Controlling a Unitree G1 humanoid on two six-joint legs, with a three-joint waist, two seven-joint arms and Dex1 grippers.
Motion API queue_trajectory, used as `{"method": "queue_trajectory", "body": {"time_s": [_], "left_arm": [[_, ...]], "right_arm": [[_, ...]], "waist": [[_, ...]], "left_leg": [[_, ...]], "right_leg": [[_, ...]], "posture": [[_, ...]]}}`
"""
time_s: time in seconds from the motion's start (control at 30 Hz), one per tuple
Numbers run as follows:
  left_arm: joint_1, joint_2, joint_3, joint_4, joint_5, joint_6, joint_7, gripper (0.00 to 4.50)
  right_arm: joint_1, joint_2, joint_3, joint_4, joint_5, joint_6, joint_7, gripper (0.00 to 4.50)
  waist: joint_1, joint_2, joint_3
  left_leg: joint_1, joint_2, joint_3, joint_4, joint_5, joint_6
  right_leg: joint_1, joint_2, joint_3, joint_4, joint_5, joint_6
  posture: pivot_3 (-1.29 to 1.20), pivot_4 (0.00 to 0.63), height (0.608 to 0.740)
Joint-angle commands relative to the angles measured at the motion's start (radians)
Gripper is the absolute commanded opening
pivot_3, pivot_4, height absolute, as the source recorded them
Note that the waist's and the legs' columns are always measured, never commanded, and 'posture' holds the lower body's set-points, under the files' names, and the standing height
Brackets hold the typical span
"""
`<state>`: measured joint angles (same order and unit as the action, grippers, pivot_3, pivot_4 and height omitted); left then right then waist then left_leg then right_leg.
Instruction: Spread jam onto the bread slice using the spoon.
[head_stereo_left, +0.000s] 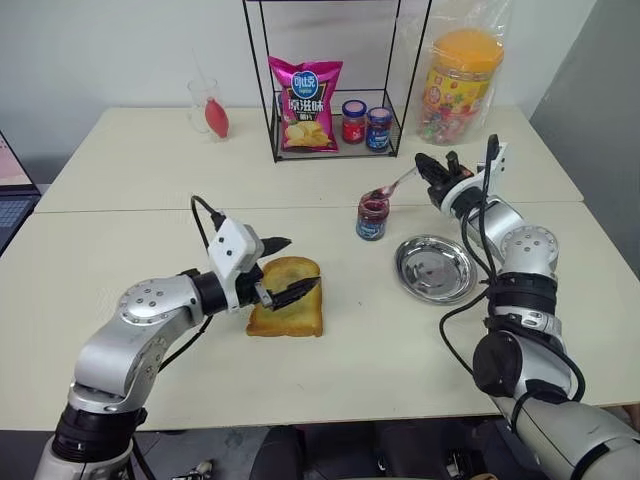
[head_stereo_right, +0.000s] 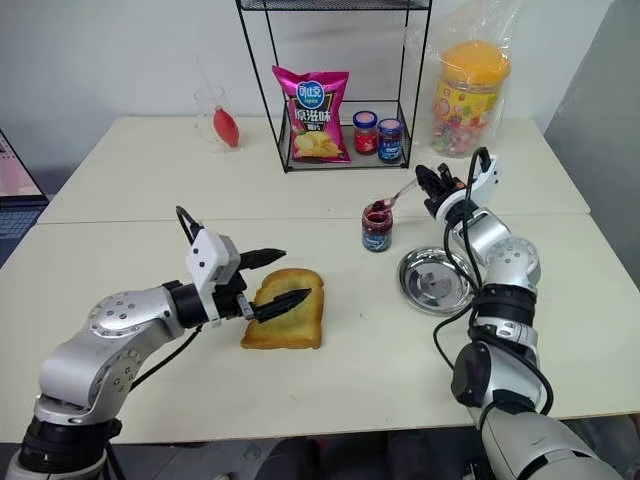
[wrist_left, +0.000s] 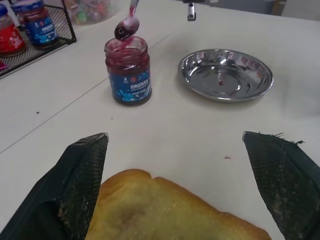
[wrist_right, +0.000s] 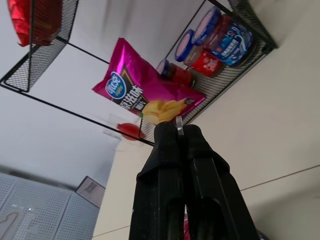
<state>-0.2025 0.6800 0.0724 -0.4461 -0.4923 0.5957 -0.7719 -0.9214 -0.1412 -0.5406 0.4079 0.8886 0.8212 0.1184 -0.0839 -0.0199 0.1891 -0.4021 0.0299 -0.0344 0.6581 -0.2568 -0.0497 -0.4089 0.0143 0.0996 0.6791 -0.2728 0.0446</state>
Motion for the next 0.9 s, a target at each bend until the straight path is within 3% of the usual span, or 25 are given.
{"method": "queue_trajectory", "body": {"time_s": [0.03,0.23,0.37,0.73,0.9], "left_arm": [[0.063,0.052,0.093,-0.043,-0.045,-0.011,-0.050,4.50],[0.257,0.128,0.210,-0.118,-0.097,0.016,-0.115,4.50],[0.383,0.125,0.280,-0.164,-0.122,0.023,-0.110,4.50],[0.527,0.084,0.406,-0.149,-0.143,0.000,-0.085,4.50],[0.536,0.091,0.414,-0.130,-0.142,-0.001,-0.091,4.50]], "right_arm": [[0.006,0.013,0.042,-0.176,0.087,0.091,0.006,0.03],[0.078,0.068,0.135,-0.371,0.152,0.204,-0.027,0.03],[0.155,0.118,0.288,-0.462,0.104,0.212,0.013,0.03],[0.207,0.237,0.586,-0.388,-0.120,0.023,0.170,0.03],[0.218,0.227,0.672,-0.377,-0.221,-0.052,0.244,0.03]], "waist": [[0.000,0.000,0.000],[-0.006,0.000,0.000],[-0.004,0.000,0.000],[-0.004,-0.001,-0.001],[-0.003,-0.002,-0.001]], "left_leg": [[0.000,0.000,0.000,0.000,0.000,0.000],[0.000,0.001,0.001,-0.007,0.000,0.000],[0.001,0.002,0.001,-0.013,0.000,0.000],[0.000,0.002,0.001,-0.013,0.000,0.000],[0.000,0.002,0.000,-0.013,0.000,0.000]], "right_leg": [[0.000,0.000,0.000,0.000,0.000,0.000],[-0.003,0.000,0.000,-0.001,-0.002,-0.003],[-0.006,0.000,-0.001,-0.001,-0.004,-0.005],[-0.008,0.000,-0.001,0.001,-0.005,-0.007],[-0.008,0.000,-0.002,0.001,-0.005,-0.007]], "posture": [[0.00,0.150,0.740],[0.00,0.150,0.740],[0.00,0.150,0.740],[0.00,0.150,0.740],[0.00,0.150,0.740]]}}
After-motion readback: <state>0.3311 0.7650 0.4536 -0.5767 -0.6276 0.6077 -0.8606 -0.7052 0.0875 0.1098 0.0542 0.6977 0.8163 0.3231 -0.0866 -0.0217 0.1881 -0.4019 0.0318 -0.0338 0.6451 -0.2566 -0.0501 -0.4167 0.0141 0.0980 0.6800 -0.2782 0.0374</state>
